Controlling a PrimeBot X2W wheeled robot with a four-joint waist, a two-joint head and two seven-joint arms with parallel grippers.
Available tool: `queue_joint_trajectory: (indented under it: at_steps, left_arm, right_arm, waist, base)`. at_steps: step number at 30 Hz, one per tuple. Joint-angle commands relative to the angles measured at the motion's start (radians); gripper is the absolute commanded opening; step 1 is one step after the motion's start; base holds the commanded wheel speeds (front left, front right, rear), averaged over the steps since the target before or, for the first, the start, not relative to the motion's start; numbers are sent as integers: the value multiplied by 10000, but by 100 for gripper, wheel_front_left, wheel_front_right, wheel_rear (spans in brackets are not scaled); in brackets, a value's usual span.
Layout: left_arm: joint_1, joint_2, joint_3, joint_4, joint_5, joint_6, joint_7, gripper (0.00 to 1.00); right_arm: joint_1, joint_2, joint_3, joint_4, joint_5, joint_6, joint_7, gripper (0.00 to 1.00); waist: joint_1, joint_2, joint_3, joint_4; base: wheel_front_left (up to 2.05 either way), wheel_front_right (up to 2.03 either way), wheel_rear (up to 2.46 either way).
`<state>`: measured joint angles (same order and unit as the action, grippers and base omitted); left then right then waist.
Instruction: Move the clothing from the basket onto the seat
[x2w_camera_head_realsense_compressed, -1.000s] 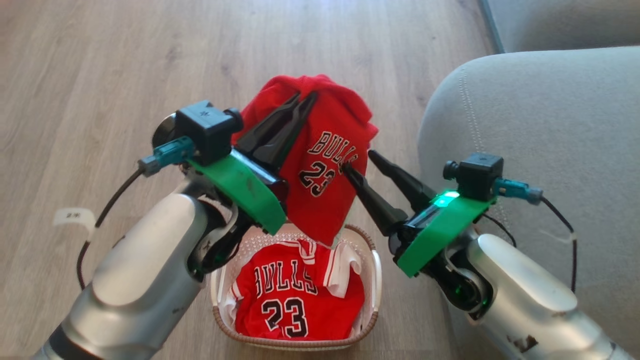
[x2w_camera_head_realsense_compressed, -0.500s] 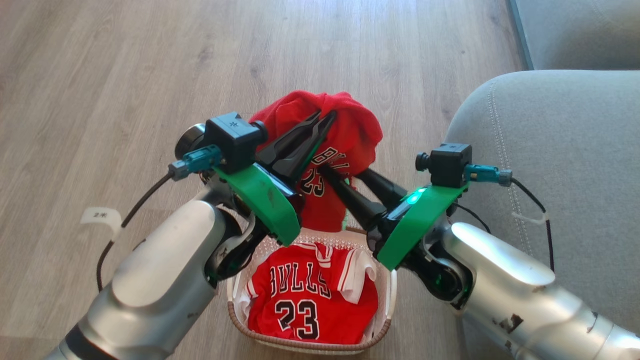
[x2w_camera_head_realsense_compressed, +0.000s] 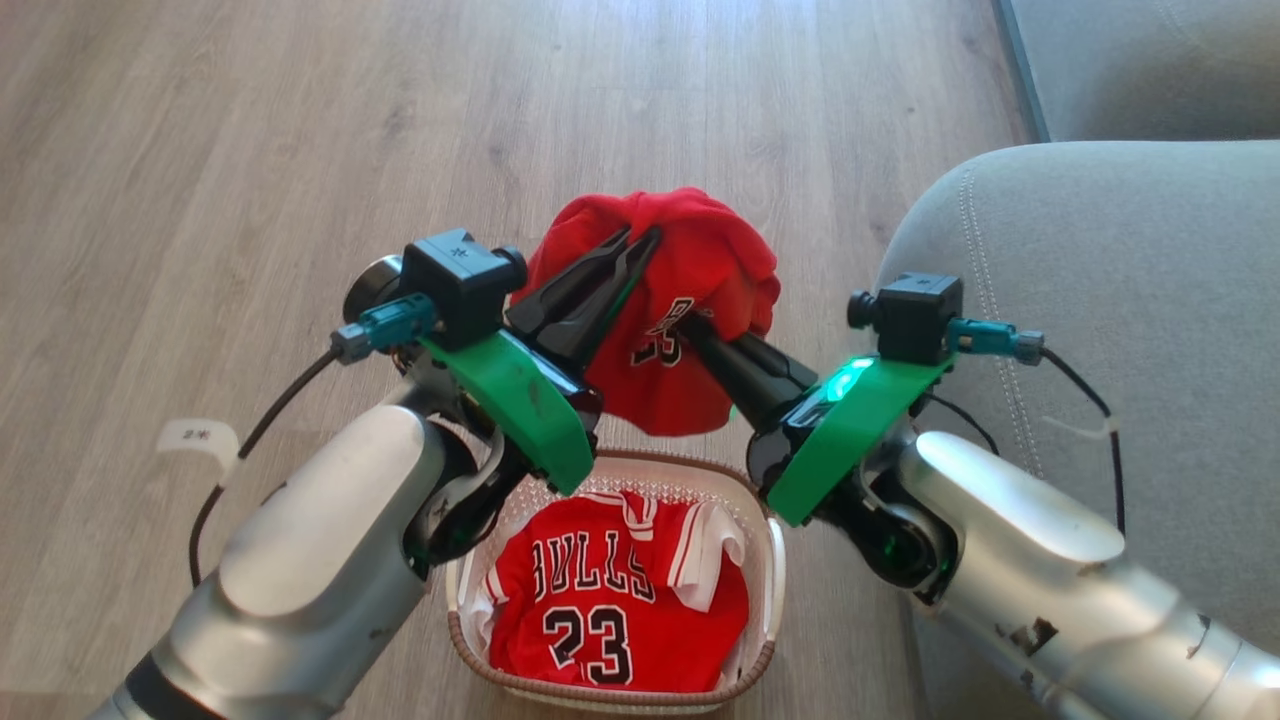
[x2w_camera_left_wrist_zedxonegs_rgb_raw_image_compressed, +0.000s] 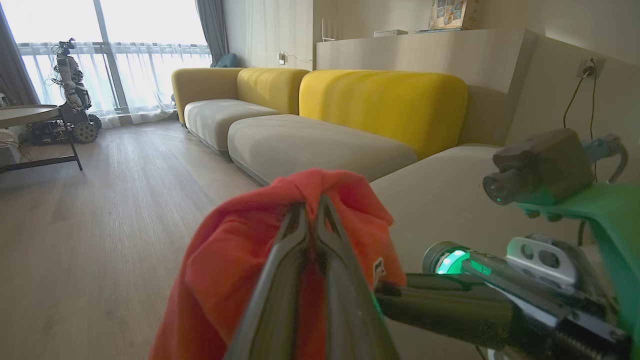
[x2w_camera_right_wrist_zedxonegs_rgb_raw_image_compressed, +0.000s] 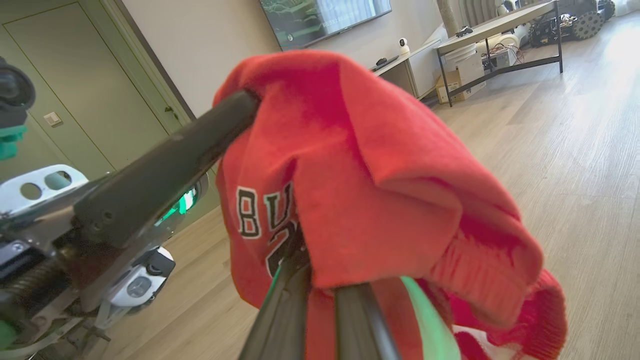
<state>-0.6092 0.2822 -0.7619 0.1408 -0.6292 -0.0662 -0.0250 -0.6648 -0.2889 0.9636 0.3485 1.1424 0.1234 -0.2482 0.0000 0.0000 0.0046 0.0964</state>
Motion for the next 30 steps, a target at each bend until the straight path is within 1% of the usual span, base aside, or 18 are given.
queue_joint_trajectory:
  at_steps: [1, 5, 7, 8, 9, 10, 12, 13, 23, 24, 30]
  left_arm:
    - [-461, 304, 500, -286, -50, 94, -52, 0]
    - [-417, 368, 519, -315, -55, 158, -44, 0]
    - [-358, 396, 535, -333, -95, 199, -36, 36]
    - [-324, 405, 542, -341, -132, 210, -26, 70]
    - [-298, 421, 550, -354, -138, 235, -31, 95]
    - [-270, 434, 548, -368, -146, 250, -33, 100]
    - [-208, 452, 545, -395, -173, 301, -32, 100]
    - [-208, 452, 545, -395, -173, 301, -32, 100]
    - [-79, 568, 557, -511, -191, 450, -74, 100]
    - [-44, 592, 561, -525, -196, 481, -90, 100]
    - [44, 645, 525, -595, -166, 540, -166, 100]
  right_arm:
    - [-30, 4, -346, -378, -155, 73, -133, 0]
    - [129, -70, -660, -460, -341, 73, -134, 0]
    - [260, -126, -886, -542, -458, 73, -134, 0]
    - [335, -154, -999, -584, -499, 73, -134, 0]
    - [412, -190, -1116, -609, -546, 73, -134, 0]
    - [482, -239, -1214, -619, -623, 73, -134, 0]
    - [664, -347, -1546, -742, -853, 73, -134, 0]
    - [664, -347, -1546, -742, -853, 73, -134, 0]
    - [1251, -838, -2594, -1269, -1909, 73, -135, 0]
    - [1420, -934, -2805, -1375, -2099, 73, -135, 0]
    - [1892, -1152, -3456, -1960, -2580, 73, -135, 0]
  waist:
    - [0, 0, 0, -50]
    - [0, 0, 3, -150]
    - [0, 0, 7, -254]
    - [0, 0, 13, -317]
    - [0, 0, 17, -379]
    - [0, 0, 18, -446]
    - [0, 0, 29, -665]
    - [0, 0, 29, -665]
    - [0, 0, 96, -1598]
    - [0, 0, 130, -1827]
    - [0, 0, 252, -2579]
  base:
    - [0, 0, 0]
    - [0, 0, 0]
    - [0, 0, 0]
    - [0, 0, 0]
    - [0, 0, 0]
    - [0, 0, 0]
    - [0, 0, 0]
    - [0, 0, 0]
    - [0, 0, 0]
    - [0, 0, 0]
    - [0, 0, 0]
